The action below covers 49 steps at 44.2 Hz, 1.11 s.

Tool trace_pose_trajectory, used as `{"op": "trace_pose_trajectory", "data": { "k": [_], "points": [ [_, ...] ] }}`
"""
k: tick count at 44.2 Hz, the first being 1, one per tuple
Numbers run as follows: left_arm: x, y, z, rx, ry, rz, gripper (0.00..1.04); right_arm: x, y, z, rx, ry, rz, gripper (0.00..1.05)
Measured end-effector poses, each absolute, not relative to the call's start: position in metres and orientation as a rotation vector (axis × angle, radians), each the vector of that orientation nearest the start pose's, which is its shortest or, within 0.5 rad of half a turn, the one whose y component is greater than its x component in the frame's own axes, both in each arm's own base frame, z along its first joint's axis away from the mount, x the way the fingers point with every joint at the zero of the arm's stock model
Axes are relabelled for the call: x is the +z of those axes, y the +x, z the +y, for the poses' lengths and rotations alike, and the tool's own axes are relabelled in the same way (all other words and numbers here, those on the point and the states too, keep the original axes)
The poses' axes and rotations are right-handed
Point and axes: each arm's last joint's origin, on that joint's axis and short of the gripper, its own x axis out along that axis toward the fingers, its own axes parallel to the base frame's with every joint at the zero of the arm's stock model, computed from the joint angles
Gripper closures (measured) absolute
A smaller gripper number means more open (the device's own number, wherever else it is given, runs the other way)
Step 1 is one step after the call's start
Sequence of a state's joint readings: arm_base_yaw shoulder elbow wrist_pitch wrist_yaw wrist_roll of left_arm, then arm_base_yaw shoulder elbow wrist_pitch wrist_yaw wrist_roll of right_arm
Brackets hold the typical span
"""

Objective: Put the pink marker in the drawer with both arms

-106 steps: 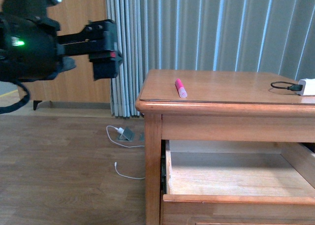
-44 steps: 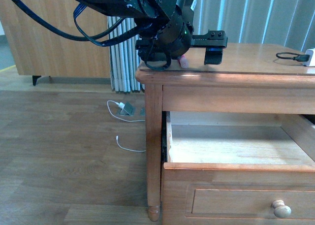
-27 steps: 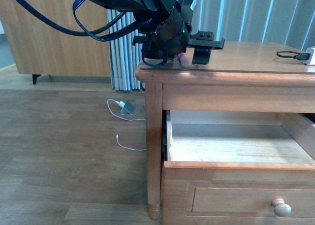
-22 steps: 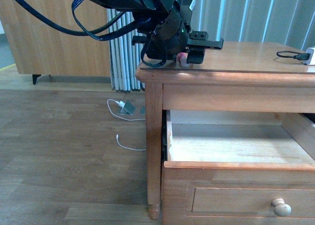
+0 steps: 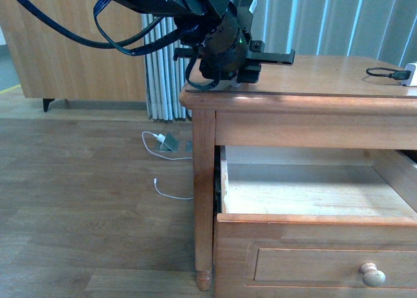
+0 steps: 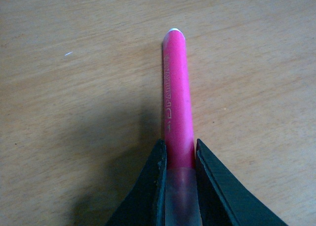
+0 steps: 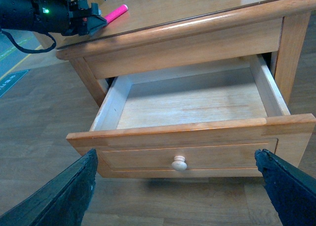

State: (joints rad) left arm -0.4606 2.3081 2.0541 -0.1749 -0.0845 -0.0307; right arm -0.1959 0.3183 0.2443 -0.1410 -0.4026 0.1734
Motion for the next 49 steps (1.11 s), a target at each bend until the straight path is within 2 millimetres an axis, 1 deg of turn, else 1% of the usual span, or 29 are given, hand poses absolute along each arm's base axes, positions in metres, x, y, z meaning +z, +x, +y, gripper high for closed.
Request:
{"op": "trace_pose_trajectory", "data": {
  "k": [8, 12, 16, 21, 23, 26, 29, 32, 36, 40, 44, 49],
  "points": [
    [0.255, 0.47, -0.228, -0.455, 0.055, 0.389, 0.9, 0.208, 0.11, -0.01, 0.188, 0.236, 0.223, 0.08],
    [0.255, 0.458, -0.222, -0.498, 0.042, 0.374, 0.91, 0.208, 0.11, -0.01, 0.188, 0.236, 0.223, 0.08],
    [0.26, 0.44, -0.213, -0.557, 0.032, 0.362, 0.91, 0.208, 0.11, -0.01, 0.188, 0.236, 0.224, 0.08],
    [0.272, 0.418, -0.202, -0.619, 0.025, 0.33, 0.91, 0.208, 0.11, -0.01, 0.188, 0.236, 0.223, 0.08],
    [0.278, 0.409, -0.198, -0.652, 0.028, 0.311, 0.91, 0.208, 0.11, -0.01, 0.188, 0.236, 0.223, 0.08],
    [0.287, 0.389, -0.19, -0.731, 0.046, 0.285, 0.91, 0.208, 0.11, -0.01, 0.188, 0.236, 0.223, 0.08],
    [0.288, 0.374, -0.185, -0.788, 0.081, 0.28, 0.91, 0.208, 0.11, -0.01, 0.188, 0.236, 0.223, 0.08],
    [0.281, 0.366, -0.184, -0.838, 0.118, 0.301, 0.91, 0.208, 0.11, -0.01, 0.188, 0.236, 0.223, 0.08],
    [0.269, 0.363, -0.189, -0.856, 0.163, 0.323, 0.91, 0.208, 0.11, -0.01, 0.188, 0.236, 0.223, 0.08],
    [0.253, 0.361, -0.201, -0.865, 0.229, 0.347, 0.91, 0.208, 0.11, -0.01, 0.188, 0.236, 0.223, 0.08],
    [0.23, 0.361, -0.217, -0.877, 0.286, 0.384, 0.91, 0.208, 0.11, -0.01, 0.188, 0.236, 0.223, 0.08],
    [0.21, 0.366, -0.229, -0.875, 0.304, 0.423, 0.91, 0.208, 0.11, -0.01, 0.188, 0.236, 0.223, 0.08]
  ]
}}
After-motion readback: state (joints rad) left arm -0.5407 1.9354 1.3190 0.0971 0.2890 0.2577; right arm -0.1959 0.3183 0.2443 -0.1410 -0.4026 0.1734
